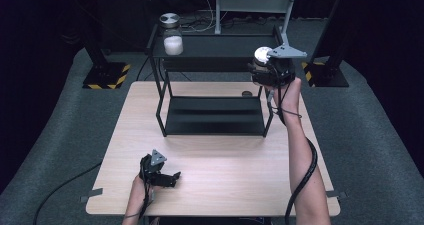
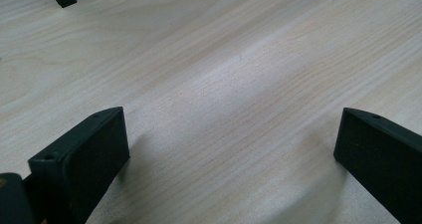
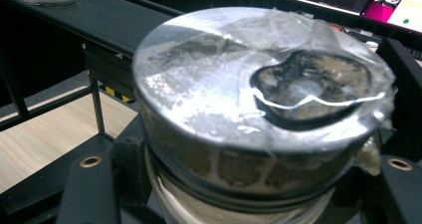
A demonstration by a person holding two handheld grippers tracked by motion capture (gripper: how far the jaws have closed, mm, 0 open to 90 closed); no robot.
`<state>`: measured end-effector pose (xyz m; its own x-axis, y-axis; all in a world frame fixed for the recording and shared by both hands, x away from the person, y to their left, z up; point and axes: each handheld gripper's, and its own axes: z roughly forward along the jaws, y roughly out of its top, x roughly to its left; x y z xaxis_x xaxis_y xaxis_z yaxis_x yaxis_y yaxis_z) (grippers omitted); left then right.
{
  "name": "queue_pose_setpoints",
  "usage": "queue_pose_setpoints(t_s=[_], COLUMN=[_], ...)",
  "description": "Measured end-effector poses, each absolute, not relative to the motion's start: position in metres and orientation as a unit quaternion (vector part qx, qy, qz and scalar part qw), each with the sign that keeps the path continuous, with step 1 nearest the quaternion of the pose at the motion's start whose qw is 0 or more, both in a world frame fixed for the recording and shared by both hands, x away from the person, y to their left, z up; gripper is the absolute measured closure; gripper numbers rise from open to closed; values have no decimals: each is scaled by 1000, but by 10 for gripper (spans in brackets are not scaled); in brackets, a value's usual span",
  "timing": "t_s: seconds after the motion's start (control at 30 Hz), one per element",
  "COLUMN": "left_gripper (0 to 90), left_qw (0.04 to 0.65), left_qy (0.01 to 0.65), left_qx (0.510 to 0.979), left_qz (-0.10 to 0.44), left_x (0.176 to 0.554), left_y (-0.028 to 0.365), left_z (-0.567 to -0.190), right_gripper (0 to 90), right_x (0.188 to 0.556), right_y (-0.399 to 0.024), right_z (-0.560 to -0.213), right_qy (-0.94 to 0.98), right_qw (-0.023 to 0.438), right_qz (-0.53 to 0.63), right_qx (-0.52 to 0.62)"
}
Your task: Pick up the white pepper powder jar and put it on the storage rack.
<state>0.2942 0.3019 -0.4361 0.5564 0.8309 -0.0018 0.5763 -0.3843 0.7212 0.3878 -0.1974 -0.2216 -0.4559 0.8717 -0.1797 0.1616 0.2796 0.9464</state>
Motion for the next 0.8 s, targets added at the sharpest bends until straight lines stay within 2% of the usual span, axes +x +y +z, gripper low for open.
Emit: queue_pose_setpoints(t_s=[0.8], left_gripper=[1], left_qw=[346], left_qy=[434], left_qx=[811], left_qz=[184], left_x=[294], left_y=[302], left_z=[-436], right_gripper=[303], right_x=[388], right_y=[-194], right_z=[-197], right_qy=[699], right_qw=[377], right_qz=[489], right_qx=[360])
